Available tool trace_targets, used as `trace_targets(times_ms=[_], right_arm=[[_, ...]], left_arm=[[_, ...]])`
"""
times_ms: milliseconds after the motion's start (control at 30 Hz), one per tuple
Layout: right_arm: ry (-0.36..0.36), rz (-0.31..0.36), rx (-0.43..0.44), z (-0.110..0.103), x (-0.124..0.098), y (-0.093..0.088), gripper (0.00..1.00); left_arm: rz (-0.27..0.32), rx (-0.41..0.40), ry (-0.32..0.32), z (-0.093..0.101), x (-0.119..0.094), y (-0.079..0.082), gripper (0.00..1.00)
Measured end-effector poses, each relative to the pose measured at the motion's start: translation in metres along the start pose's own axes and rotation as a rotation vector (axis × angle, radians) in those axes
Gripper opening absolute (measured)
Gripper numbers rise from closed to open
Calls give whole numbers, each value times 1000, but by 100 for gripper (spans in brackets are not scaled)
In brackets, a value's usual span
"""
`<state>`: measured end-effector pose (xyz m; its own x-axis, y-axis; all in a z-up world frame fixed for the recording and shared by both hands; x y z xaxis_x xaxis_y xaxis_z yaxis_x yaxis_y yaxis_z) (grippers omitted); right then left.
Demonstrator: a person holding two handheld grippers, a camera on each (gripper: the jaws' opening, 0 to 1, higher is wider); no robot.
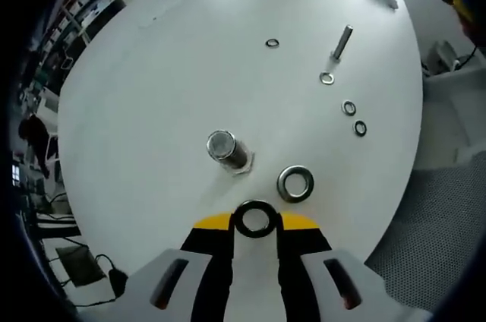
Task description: Place the washer onto the threaded stud by aligning its center hole with the stud, sliding it down to the base, and recovering from edge contact or off-axis alignment until the washer reaches the visible bottom stop.
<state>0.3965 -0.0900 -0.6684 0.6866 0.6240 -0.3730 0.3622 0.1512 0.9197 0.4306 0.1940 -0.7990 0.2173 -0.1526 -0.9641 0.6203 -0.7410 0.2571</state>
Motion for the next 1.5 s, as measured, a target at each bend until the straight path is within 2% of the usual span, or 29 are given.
trace_targets(times_ms=[200, 433, 633, 800, 1167, 1300, 1500], right_arm=[[0, 1, 8, 1, 0, 0, 50], [-1, 0, 14, 1, 0, 0, 49], [-3, -1, 18, 2, 0, 0, 49], [1, -4, 11, 1, 1, -1, 49], [-2, -2, 17, 2, 0, 0, 49], [-4, -3, 15, 2, 0, -1, 49], [-5, -4, 18, 3, 0, -1, 50]], left_arm=[[33, 43, 22, -4, -14, 7, 19], [78, 50, 42, -12, -28, 14, 19], [115, 73, 56, -17, -38, 26, 19], [150, 50, 54, -20, -45, 38, 19], [123, 88, 47, -23, -33, 54, 19], [96, 118, 45, -23, -29, 56, 19], [87, 126, 35, -25, -25, 60, 19]])
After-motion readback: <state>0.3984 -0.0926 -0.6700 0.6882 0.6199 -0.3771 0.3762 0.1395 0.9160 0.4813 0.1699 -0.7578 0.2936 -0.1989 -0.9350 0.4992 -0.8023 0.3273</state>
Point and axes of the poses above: the point that each gripper's makers call its tool centre point, and the gripper's own axes: x roughly forward along the fingers, z roughly to its right, y roughly out of its top, the point moved 4 cm from there along -x, roughly backward along the fingers
